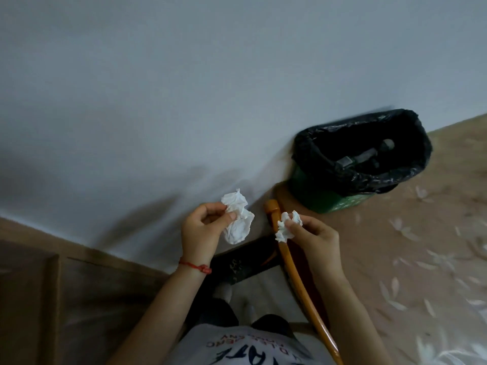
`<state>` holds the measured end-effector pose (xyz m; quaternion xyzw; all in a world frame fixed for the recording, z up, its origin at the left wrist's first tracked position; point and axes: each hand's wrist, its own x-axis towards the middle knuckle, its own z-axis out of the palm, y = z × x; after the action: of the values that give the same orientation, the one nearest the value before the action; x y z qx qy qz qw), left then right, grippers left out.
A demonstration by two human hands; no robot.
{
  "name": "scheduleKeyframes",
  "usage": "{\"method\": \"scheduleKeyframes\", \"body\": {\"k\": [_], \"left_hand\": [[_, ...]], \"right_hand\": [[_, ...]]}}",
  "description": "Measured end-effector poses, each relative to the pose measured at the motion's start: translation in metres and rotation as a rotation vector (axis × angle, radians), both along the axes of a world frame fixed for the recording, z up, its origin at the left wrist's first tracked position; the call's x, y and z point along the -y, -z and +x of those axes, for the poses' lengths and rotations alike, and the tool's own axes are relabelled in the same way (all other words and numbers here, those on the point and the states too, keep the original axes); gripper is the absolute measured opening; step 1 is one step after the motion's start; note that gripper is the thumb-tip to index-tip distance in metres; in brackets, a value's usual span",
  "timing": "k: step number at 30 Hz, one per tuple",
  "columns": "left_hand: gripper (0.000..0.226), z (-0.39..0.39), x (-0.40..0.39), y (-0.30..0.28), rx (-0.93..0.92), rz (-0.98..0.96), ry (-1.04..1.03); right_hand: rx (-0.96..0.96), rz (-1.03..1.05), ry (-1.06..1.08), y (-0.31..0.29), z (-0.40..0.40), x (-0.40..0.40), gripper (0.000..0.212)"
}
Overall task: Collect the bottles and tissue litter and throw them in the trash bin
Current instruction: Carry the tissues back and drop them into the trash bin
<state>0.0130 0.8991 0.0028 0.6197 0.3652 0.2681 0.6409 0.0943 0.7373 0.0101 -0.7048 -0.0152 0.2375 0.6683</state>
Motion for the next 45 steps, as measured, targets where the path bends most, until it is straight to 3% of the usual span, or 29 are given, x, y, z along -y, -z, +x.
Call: {"method": "scheduleKeyframes", "body": {"k": [13, 20, 27, 34, 45], "left_hand": [[0.024, 0.102, -0.021, -0.007, -0.027, 0.021, 0.547], [0.024, 0.132, -0.019, -0.011, -0.034, 0.021, 0.697], [0.023, 0.152, -0.011, -0.012, -0.033, 0.021, 0.715], [0.023, 0.161, 0.001, -0.019, -0.015, -0.034, 0.706], [0.022, 0.164, 0.003, -0.020, -0.007, -0.039, 0.706]], "right_hand": [[-0.058, -0.037, 0.551, -0.001, 0.013, 0.002, 0.004], [-0.041, -0.038, 0.715, -0.005, 0.012, 0.000, 0.005], [-0.038, -0.021, 0.747, -0.009, 0.031, 0.007, 0.004], [0.162, -0.059, 0.754, -0.046, 0.093, 0.019, 0.004], [0.320, -0.352, 0.676, -0.039, 0.172, 0.011, 0.027]]}}
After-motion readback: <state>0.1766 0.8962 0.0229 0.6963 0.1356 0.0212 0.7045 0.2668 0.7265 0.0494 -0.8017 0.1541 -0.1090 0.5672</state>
